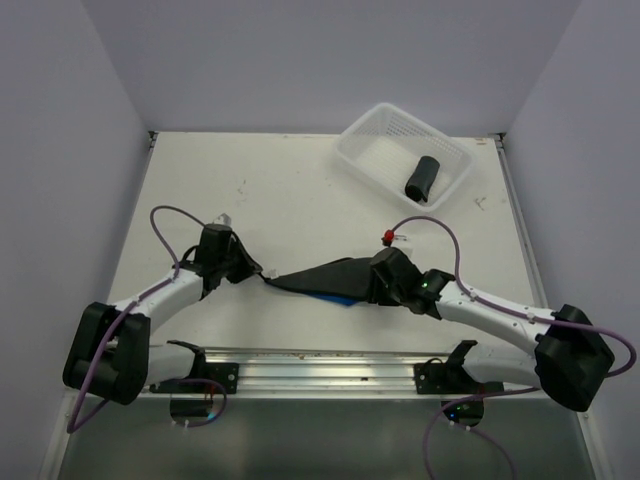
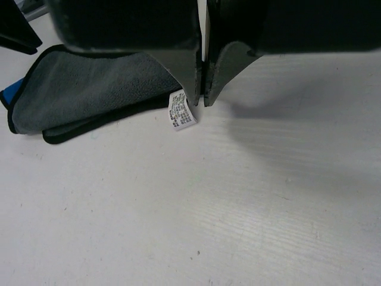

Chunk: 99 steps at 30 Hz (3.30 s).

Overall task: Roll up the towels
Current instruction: Flatten the towel

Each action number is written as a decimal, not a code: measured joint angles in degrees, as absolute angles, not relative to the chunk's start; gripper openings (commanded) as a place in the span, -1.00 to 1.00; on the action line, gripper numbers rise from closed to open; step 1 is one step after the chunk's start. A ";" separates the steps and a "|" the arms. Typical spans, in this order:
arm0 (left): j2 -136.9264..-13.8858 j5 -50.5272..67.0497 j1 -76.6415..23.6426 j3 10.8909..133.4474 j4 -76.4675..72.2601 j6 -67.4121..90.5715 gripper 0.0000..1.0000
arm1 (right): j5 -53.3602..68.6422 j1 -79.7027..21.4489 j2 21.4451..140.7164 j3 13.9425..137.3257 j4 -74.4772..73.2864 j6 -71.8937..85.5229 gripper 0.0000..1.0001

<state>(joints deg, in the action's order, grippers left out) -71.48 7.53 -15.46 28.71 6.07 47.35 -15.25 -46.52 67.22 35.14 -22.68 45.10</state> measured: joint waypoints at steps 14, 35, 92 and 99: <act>-71.33 8.82 -15.53 28.75 3.95 46.89 -1.00 | -12.47 -46.48 68.75 31.57 -16.27 51.40 -1.00; -75.09 5.13 -14.04 60.90 10.92 43.55 -1.00 | -12.38 -38.24 73.38 57.25 -20.27 47.83 -1.00; -38.72 8.08 -19.66 23.77 23.20 44.36 -1.00 | 10.28 -45.47 103.24 56.25 -0.08 46.33 -0.10; -38.46 8.14 -19.70 23.77 23.20 43.79 -1.00 | 7.90 -45.47 104.68 58.46 0.47 47.00 -0.45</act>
<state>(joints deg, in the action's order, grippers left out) -38.46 8.14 -19.70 23.77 23.20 43.79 7.90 -45.47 104.68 58.46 0.47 47.00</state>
